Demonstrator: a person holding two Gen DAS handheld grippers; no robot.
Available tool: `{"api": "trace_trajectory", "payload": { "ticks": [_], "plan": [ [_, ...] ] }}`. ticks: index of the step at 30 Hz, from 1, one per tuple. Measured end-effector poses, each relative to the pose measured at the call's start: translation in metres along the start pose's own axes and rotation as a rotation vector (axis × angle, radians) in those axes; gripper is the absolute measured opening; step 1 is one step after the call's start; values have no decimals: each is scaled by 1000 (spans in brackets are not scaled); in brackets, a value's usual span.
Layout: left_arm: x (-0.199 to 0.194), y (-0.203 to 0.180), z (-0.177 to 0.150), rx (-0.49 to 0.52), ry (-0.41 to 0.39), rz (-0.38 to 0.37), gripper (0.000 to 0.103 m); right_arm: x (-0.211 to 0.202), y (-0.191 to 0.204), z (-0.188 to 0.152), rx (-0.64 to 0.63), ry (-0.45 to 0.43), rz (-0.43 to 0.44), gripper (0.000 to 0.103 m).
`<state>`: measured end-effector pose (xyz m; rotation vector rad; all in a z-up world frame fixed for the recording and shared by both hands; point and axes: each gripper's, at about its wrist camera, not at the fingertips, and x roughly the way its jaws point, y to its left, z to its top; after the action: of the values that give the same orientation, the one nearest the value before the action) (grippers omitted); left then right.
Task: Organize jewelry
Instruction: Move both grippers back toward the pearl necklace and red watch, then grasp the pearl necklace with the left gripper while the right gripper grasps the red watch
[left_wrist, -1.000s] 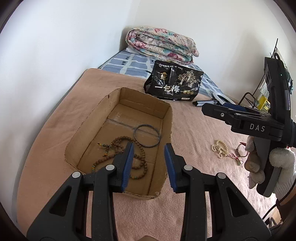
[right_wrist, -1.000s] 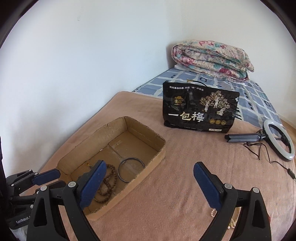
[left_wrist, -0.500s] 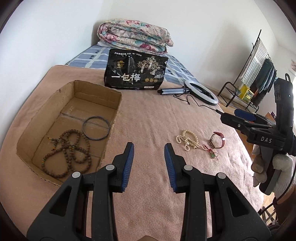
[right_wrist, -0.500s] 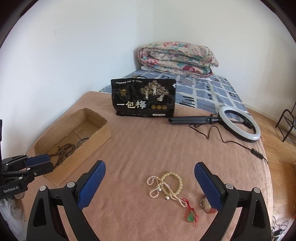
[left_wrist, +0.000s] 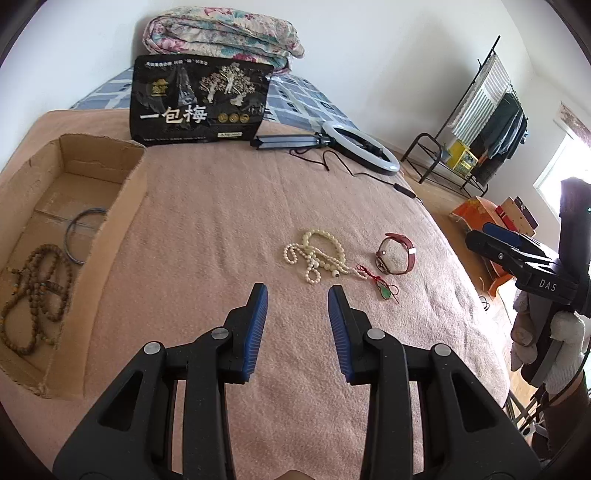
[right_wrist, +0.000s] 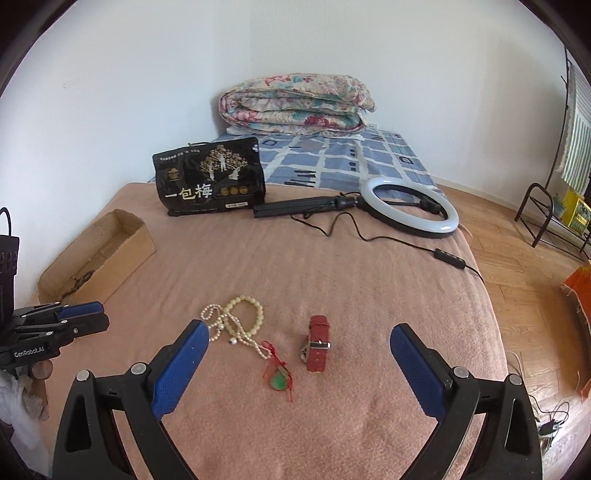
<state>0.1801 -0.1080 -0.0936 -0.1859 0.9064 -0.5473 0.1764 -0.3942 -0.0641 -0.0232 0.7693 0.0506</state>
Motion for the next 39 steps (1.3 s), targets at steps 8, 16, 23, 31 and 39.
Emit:
{"api": "trace_trajectory", "payload": {
  "ticks": [8,16,23,31,39],
  "plan": [
    [50,-14,0,28,79,-32,34,23,-29,-18,63,52,-2,100],
    [87,-22,2,73,125,0,34,45,-27,-27,52,83,4,100],
    [107,-29,8,151,128,58,34,57,-32,-28,59,98,6,100],
    [127,-38,5,214,152,87,26,69,-32,-30,69,108,23,100],
    [134,-35,2,217,154,101,15,80,-24,-26,51,113,18,100]
  ]
}}
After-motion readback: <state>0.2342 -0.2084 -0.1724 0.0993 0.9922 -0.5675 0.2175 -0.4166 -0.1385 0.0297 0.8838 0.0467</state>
